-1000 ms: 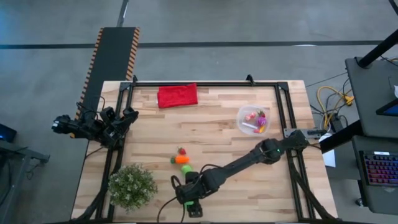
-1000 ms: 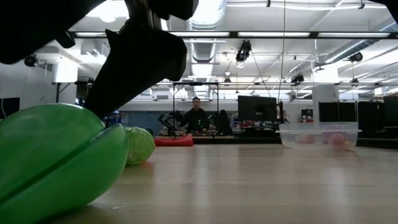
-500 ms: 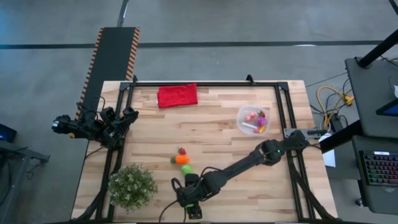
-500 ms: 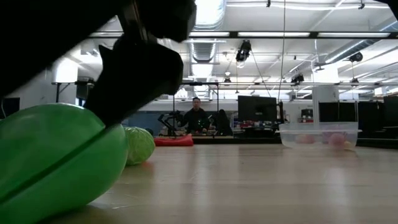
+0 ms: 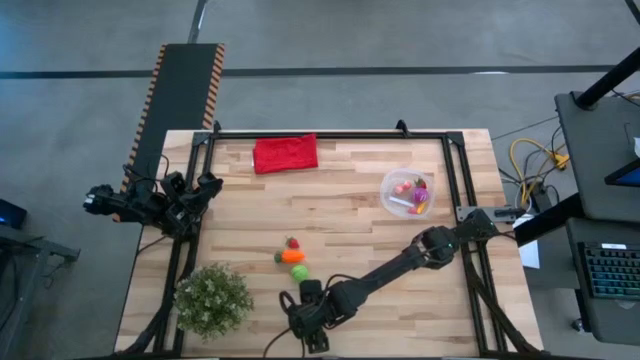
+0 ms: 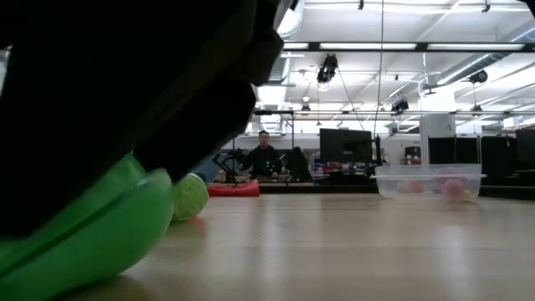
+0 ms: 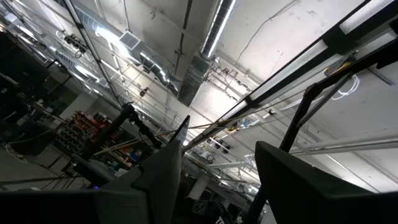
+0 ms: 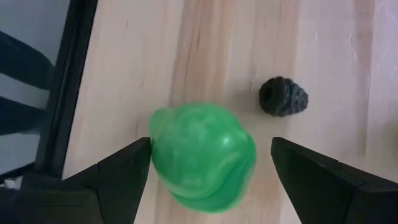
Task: Pick and placing Produce into tupperware
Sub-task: Put the green avocado into the transparent container
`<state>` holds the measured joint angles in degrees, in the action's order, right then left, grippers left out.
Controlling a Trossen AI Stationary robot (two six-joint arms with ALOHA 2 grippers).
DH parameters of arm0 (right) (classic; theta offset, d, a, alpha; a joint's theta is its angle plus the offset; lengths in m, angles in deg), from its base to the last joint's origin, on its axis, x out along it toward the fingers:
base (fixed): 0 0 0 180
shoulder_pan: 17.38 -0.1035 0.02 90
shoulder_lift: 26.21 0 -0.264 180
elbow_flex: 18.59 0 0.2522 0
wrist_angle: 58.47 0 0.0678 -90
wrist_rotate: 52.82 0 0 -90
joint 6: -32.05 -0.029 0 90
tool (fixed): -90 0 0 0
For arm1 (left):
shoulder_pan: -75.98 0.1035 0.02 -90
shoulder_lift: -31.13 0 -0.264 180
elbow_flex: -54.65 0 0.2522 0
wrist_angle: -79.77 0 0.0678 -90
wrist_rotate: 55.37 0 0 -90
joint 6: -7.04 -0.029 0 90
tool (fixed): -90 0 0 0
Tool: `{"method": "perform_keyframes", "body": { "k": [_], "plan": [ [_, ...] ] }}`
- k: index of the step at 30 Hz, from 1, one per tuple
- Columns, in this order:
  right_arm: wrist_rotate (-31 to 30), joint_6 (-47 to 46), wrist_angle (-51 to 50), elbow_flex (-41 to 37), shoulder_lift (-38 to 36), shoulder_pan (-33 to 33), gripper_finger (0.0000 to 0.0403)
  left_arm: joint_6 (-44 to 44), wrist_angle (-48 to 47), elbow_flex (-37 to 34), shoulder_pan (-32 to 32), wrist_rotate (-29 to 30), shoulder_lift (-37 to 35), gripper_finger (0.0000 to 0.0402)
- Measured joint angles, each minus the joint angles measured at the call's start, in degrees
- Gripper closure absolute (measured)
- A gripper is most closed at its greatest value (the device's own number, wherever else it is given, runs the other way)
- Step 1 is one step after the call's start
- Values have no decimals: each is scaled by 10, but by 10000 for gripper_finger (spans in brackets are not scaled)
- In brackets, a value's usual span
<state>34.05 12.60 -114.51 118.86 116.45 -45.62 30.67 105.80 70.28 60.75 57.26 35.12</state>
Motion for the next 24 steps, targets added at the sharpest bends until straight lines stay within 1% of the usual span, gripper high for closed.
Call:
{"method": "perform_keyframes", "body": {
  "k": [7, 14, 18, 24],
  "plan": [
    [10, -11, 9, -6, 0, -13, 78, 0, 0, 0, 0, 2, 0, 210],
    [-5, -13, 11, -7, 0, -19, 86, 0, 0, 0, 0, 2, 0, 210],
    [-32, -36, 13, -8, 0, -18, 95, 0, 0, 0, 0, 2, 0, 210],
    [-29, -41, 30, -26, 0, -16, 93, 0, 0, 0, 0, 2, 0, 210]
  ]
}}
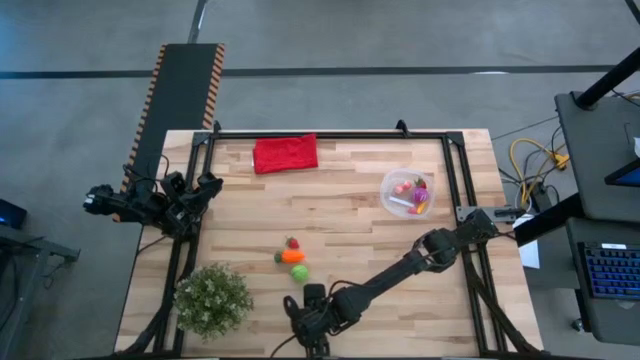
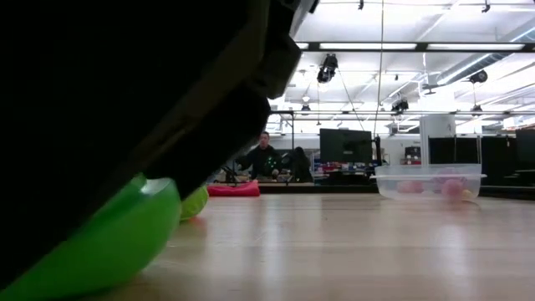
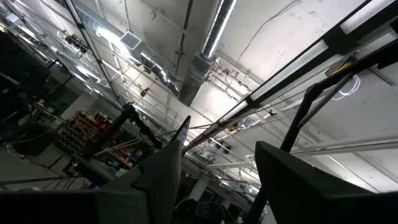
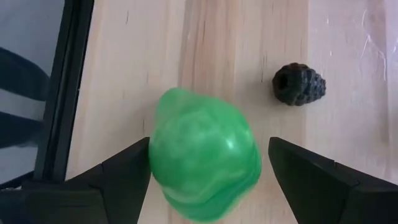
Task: Pick and placing Produce into tupperware
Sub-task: Put the green avocado into the transparent container
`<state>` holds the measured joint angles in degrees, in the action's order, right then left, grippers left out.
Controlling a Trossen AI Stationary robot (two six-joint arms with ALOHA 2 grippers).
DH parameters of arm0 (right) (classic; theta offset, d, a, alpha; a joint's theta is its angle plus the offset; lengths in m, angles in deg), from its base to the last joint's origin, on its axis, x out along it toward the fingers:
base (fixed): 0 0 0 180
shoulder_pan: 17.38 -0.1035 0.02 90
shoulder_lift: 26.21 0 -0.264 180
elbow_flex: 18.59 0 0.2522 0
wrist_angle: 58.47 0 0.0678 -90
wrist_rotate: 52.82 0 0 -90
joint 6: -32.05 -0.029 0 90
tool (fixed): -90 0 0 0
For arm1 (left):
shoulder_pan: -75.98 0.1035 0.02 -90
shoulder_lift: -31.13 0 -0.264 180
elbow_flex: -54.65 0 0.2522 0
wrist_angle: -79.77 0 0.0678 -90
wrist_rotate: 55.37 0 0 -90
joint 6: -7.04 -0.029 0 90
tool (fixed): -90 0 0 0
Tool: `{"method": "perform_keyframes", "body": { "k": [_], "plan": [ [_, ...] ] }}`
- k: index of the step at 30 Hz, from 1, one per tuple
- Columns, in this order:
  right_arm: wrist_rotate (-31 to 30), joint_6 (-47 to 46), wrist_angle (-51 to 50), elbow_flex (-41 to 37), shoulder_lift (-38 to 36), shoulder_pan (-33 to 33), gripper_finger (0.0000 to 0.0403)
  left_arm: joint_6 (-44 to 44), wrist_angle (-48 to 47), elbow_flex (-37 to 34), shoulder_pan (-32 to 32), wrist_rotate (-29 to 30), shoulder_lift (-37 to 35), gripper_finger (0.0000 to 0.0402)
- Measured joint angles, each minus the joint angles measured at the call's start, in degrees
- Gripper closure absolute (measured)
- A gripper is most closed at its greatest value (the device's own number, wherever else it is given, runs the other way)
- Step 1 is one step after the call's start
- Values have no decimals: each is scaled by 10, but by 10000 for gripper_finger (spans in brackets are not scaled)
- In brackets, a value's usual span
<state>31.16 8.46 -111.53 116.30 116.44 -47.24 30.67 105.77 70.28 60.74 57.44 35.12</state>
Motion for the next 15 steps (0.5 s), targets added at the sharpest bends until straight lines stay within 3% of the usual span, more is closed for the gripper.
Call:
{"method": "perform_keyframes", "body": {
  "k": [15],
  "plan": [
    [-1, 0, 7, -5, 0, 0, 147, 0, 0, 0, 0, 0, 0, 210]
  ]
}}
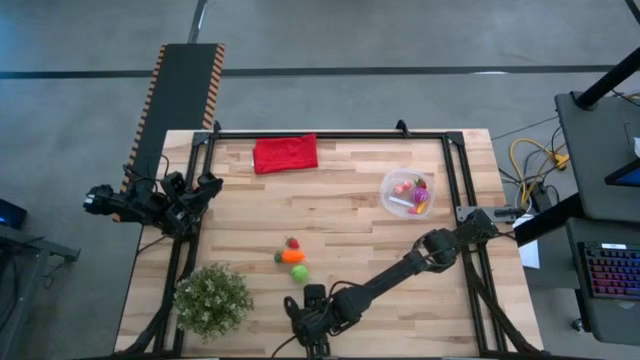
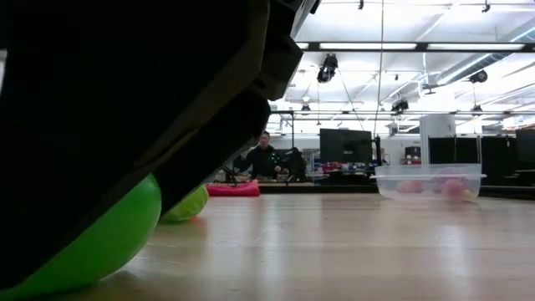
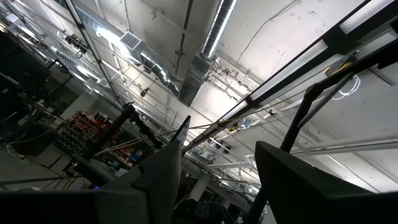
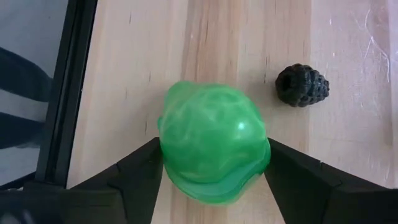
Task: Pick and placing Produce into tupperware
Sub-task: Put the green avocado into the transparent container
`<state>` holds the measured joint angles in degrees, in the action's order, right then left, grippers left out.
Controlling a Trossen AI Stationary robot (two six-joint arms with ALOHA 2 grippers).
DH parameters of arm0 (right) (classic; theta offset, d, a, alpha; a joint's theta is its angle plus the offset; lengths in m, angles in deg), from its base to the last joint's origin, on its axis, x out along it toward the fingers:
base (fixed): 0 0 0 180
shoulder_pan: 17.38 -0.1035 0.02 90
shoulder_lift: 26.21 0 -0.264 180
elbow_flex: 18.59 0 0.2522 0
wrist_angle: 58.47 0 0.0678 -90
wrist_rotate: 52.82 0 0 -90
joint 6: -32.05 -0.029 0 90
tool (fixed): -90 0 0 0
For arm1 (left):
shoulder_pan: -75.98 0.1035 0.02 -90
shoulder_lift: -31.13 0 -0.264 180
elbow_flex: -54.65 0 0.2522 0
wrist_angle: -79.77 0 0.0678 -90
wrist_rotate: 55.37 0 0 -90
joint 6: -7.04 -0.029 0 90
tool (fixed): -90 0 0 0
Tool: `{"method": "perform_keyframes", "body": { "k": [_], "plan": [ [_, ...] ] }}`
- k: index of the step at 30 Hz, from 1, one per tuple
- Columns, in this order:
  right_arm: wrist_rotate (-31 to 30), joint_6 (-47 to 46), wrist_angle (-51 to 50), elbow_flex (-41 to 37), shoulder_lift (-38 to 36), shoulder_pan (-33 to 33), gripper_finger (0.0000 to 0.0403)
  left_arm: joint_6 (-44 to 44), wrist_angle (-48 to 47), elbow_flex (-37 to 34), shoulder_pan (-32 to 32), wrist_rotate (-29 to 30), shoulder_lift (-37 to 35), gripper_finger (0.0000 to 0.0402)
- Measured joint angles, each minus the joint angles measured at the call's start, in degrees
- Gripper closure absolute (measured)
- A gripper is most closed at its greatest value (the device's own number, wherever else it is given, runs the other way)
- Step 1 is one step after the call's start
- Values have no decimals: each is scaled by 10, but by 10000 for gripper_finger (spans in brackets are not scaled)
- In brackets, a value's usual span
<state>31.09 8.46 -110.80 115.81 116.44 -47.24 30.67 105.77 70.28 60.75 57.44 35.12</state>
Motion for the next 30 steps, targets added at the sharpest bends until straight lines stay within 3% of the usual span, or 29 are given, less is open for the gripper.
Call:
{"method": "perform_keyframes", "body": {
  "k": [20, 30],
  "plan": [
    [-15, -35, 10, 23, 0, 2, 167, 0, 0, 0, 0, 0, 0, 210],
    [-31, -78, -69, 75, -9, 8, 167, 1, 0, 0, 0, 0, 0, 210]
  ]
}}
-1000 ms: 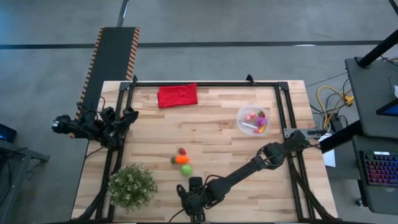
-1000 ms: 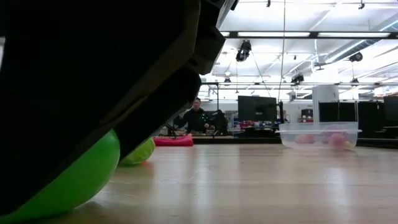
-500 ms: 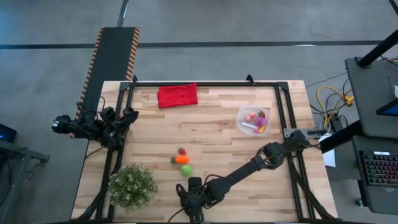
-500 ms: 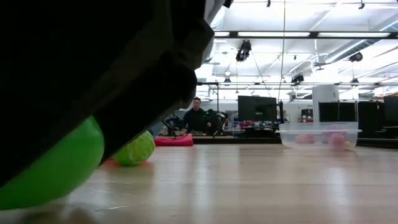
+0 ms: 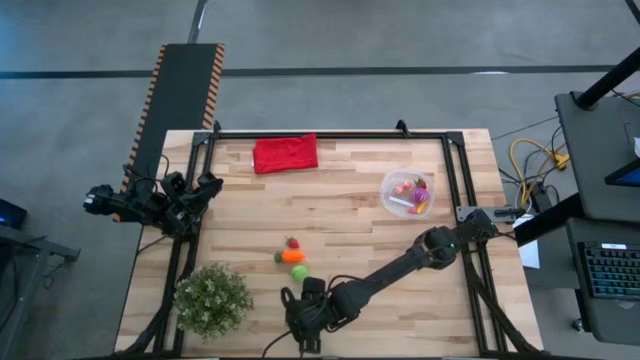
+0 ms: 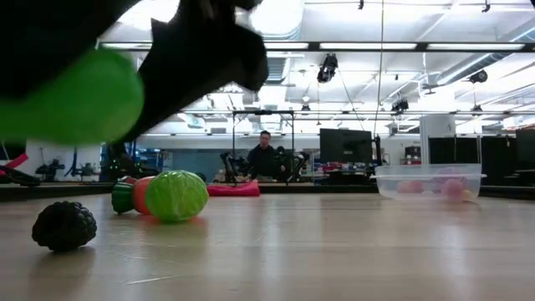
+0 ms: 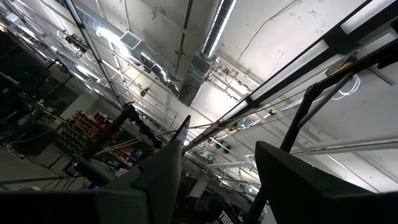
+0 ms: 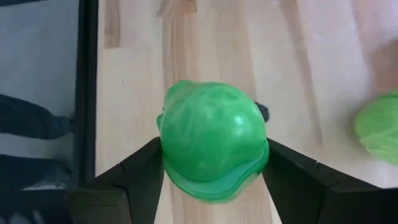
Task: Pick and placing Produce into tupperware
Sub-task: Put the green avocado into the transparent container
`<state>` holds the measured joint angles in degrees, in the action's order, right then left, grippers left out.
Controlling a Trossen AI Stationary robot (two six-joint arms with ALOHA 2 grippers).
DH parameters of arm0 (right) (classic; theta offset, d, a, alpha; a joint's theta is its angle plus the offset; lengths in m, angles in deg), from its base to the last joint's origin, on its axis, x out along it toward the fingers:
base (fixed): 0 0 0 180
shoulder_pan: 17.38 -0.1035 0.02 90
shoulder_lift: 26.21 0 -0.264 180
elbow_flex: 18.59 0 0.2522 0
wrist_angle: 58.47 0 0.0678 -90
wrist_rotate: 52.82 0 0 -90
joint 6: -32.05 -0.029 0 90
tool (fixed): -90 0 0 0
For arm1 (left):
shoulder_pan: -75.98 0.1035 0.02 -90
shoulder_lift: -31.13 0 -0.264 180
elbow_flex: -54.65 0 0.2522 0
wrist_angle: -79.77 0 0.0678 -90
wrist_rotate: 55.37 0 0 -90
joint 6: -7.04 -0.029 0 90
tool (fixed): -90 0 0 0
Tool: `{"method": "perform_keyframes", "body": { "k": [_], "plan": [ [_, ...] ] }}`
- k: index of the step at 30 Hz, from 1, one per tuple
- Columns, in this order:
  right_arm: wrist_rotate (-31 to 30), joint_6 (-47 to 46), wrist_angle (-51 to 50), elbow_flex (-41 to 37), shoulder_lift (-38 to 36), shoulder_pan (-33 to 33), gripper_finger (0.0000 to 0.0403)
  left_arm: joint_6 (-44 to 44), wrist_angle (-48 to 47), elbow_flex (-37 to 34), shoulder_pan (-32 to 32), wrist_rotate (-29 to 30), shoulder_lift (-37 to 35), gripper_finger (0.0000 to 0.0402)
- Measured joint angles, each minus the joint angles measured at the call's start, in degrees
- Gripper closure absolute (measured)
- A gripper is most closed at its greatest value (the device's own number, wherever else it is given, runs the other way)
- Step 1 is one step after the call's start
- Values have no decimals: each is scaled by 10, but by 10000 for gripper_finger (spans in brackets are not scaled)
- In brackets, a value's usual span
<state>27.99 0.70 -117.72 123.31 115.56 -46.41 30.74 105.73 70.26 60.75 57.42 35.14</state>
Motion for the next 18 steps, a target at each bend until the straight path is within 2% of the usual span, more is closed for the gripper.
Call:
{"method": "perform_keyframes", "body": {
  "k": [8, 18],
  "plan": [
    [-6, -54, -104, 66, -16, -1, 165, 0, 1, 0, 0, 0, 0, 210],
    [-51, -190, -245, 64, -91, -1, 166, 0, 1, 0, 0, 0, 0, 210]
  ]
}}
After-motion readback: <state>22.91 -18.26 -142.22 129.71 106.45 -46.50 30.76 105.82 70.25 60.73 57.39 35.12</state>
